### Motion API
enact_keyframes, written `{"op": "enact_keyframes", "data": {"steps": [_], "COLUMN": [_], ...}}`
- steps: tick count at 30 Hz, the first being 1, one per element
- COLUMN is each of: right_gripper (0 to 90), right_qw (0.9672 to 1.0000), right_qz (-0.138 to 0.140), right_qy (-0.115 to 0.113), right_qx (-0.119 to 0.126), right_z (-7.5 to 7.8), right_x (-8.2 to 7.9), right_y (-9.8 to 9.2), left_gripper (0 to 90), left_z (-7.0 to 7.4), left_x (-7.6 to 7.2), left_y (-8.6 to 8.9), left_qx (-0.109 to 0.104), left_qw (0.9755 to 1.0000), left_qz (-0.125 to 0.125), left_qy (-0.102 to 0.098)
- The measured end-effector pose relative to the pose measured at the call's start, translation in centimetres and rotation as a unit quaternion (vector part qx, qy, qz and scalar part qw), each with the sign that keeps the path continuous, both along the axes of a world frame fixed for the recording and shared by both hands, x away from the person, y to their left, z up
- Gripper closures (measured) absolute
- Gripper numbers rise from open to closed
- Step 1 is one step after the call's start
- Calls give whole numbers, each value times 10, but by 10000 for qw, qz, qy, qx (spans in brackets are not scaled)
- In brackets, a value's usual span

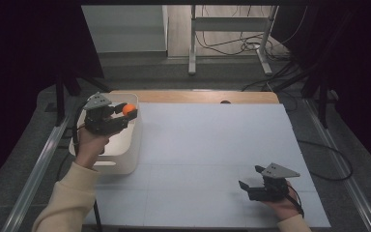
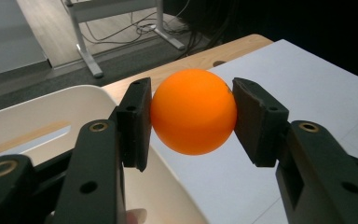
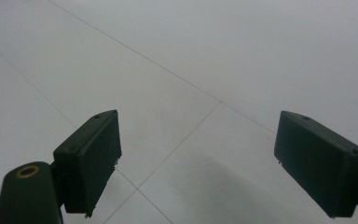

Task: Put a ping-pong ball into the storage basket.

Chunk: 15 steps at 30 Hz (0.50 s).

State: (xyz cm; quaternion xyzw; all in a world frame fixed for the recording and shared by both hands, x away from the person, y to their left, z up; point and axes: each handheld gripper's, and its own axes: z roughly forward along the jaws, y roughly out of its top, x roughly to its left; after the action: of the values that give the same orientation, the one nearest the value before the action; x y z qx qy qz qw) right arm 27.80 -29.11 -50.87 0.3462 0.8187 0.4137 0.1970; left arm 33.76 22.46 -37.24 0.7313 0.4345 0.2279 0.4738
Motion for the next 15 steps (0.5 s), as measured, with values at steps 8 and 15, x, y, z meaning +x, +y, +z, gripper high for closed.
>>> {"op": "enact_keyframes", "data": {"steps": [8,15], "right_gripper": [154,154], "right_qw": [10000,10000], "right_qz": [1,-7], "right_qy": [12,15], "right_qx": [19,19], "right_z": [0,0], "right_x": [0,1], "right_y": [0,0], "left_gripper": [501,501], "left_z": [-2,-4], "left_x": [3,6], "left_y": [13,23], "left_qx": [-6,35], "left_qw": [9998,9993], "left_qz": [194,354], "left_qy": [57,120]}}
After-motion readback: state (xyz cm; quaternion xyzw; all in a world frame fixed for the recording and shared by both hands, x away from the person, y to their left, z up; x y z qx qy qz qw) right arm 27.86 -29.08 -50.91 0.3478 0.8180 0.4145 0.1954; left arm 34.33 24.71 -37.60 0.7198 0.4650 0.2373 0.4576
